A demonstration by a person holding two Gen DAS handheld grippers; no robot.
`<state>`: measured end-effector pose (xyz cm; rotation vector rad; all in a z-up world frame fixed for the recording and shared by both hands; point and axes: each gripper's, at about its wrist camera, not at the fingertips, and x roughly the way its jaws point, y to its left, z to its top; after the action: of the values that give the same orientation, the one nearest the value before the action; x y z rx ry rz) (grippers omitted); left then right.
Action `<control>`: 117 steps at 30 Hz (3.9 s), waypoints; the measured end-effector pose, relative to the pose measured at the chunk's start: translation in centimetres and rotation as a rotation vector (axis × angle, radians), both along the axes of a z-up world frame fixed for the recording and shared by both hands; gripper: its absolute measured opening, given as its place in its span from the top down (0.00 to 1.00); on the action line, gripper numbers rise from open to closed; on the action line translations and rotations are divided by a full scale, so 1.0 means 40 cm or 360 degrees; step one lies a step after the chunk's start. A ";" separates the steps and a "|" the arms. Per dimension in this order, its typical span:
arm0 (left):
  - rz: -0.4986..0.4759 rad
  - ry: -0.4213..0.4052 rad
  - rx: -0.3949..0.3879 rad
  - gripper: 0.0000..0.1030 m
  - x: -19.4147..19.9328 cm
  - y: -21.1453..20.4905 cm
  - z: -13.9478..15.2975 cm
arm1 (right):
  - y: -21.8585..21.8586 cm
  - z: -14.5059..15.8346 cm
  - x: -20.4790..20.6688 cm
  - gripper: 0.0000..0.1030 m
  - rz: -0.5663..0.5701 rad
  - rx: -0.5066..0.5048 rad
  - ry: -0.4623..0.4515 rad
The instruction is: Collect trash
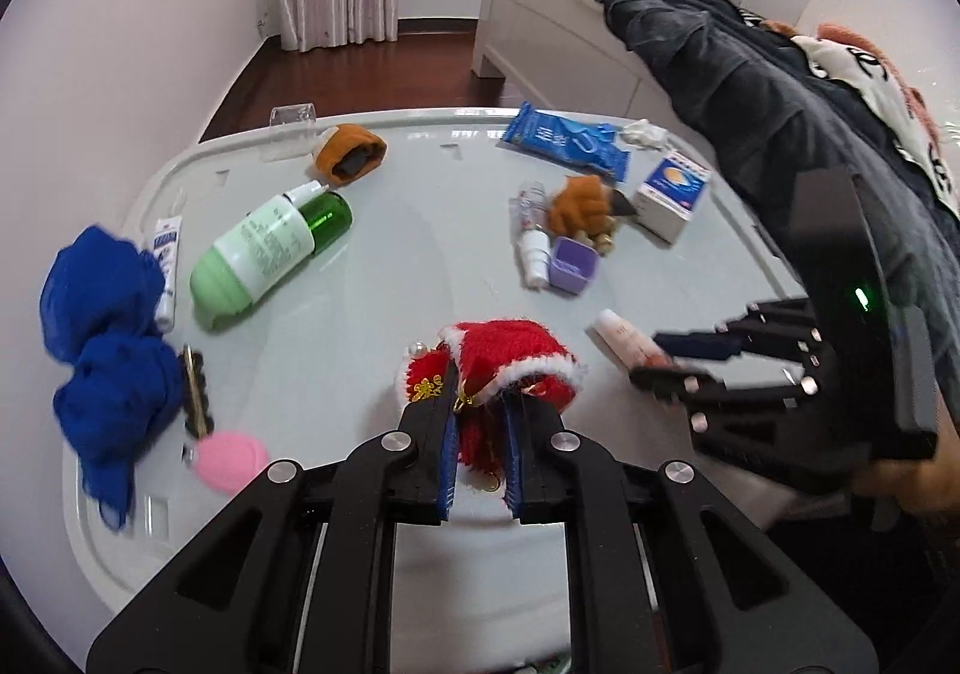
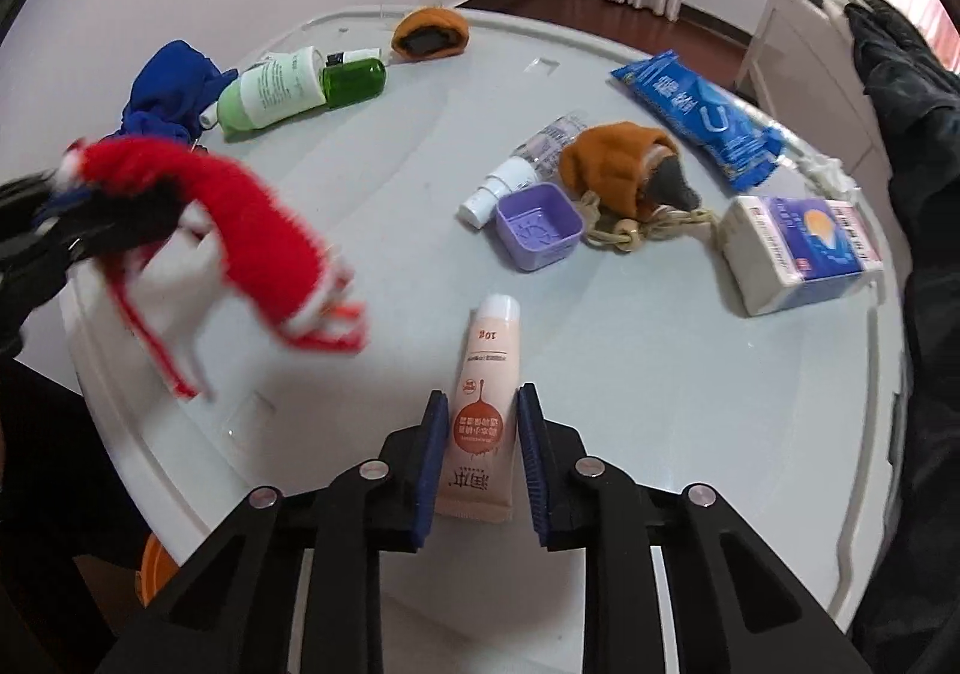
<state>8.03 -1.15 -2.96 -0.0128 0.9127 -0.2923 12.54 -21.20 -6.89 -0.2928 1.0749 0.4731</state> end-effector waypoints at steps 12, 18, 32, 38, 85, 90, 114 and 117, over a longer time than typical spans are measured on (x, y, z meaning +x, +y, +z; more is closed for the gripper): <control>-0.0027 -0.0005 -0.0099 0.88 -0.079 0.015 0.009 | -0.030 0.024 -0.008 0.67 -0.0072 0.0063 -0.0001; -0.0072 -0.0060 -0.0103 0.88 -0.078 0.008 0.014 | -0.025 0.089 0.125 0.24 -0.0146 0.0116 -0.0205; -0.0112 -0.0007 -0.0163 0.88 -0.051 0.014 -0.013 | 0.028 0.032 0.327 0.80 -0.0077 0.0075 0.0002; -0.0113 -0.0011 -0.0179 0.88 -0.054 0.015 -0.009 | -0.040 0.065 0.243 0.80 -0.0189 0.0267 0.0010; -0.0047 0.0068 0.0003 0.29 -0.379 0.027 0.008 | -0.235 0.344 -0.371 0.04 -0.0388 0.0671 -0.0551; -0.0055 0.0022 -0.0003 0.29 -0.326 0.008 0.029 | -0.275 0.460 -0.314 0.04 -0.0419 0.0860 -0.0789; 0.0052 -0.0135 -0.0160 0.29 -0.059 0.056 0.059 | -0.193 0.046 0.422 0.05 -0.1329 0.0022 -0.0081; 0.0055 -0.0162 -0.0135 0.29 -0.062 0.057 0.062 | -0.201 0.035 0.424 0.04 -0.1347 0.0028 -0.0078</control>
<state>5.57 1.12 -0.47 -0.0915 0.7977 -0.2967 29.50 -29.22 -5.47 0.1760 1.0425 -0.2815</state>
